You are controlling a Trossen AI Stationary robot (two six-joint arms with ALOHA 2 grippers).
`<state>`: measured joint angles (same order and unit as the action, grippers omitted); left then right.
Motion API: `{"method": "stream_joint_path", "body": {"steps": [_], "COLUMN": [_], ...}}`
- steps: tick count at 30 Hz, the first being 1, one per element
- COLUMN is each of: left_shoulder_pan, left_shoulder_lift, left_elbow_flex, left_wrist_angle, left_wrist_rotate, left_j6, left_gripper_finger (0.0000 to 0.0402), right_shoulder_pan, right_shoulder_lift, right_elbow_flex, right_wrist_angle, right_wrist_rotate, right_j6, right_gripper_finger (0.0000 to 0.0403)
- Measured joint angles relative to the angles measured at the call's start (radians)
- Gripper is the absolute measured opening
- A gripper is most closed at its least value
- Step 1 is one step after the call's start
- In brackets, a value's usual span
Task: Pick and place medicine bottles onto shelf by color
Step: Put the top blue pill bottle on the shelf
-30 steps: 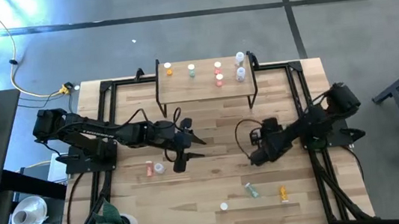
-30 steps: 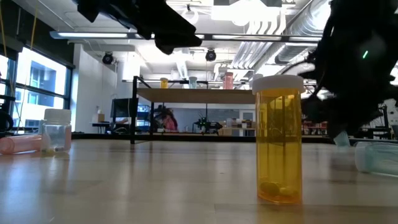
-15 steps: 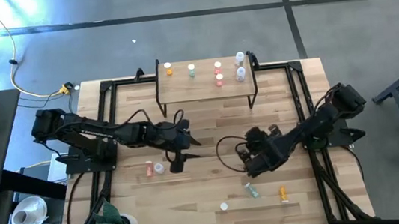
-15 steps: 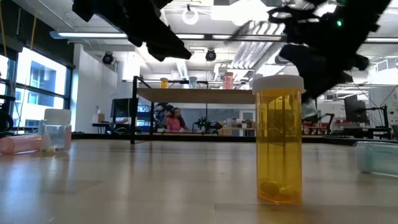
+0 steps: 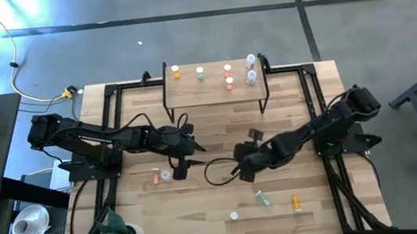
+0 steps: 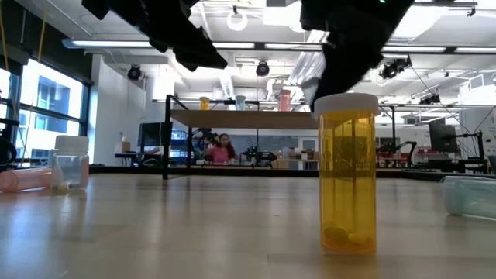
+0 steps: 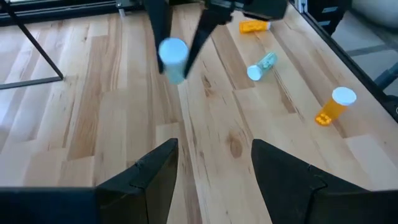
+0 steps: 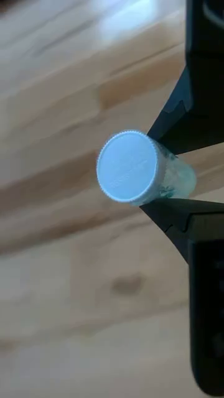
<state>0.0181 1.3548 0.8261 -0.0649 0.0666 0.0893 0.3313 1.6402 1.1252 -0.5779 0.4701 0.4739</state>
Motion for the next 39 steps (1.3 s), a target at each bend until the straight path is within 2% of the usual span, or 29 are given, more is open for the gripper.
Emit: {"method": "stream_joint_path", "body": {"steps": [7,15,21,31,36,39], "left_shoulder_pan": [0.0,0.0,0.0,0.0,0.0,0.0], "left_shoulder_lift": [0.0,0.011,0.023,0.051,0.054,0.054], "left_elbow_flex": [0.0,0.0,0.0,0.002,0.0,0.0], "left_wrist_angle": [0.001,0.065,0.107,0.222,0.231,0.227], "left_wrist_rotate": [0.0,-0.028,-0.106,-0.111,-0.162,-0.159], "left_j6": [0.019,0.022,0.058,0.061,0.068,0.072], "left_gripper_finger": [0.0193,0.0193,0.0193,0.0193,0.0193,0.0193], "right_shoulder_pan": [-0.087,-0.158,-0.171,-0.17,-0.17,-0.172], "right_shoulder_lift": [0.0,0.0,0.0,0.0,0.0,0.0], "right_elbow_flex": [0.0,0.0,0.0,0.0,0.0,0.0], "right_wrist_angle": [0.194,0.325,0.352,0.392,0.423,0.437], "right_wrist_rotate": [-0.132,-0.264,-0.273,-0.277,-0.277,-0.276], "right_j6": [-0.238,-0.341,-0.377,-0.405,-0.429,-0.429], "right_gripper_finger": [0.0092,0.0092,0.0092,0.0092,0.0092,0.0092]}}
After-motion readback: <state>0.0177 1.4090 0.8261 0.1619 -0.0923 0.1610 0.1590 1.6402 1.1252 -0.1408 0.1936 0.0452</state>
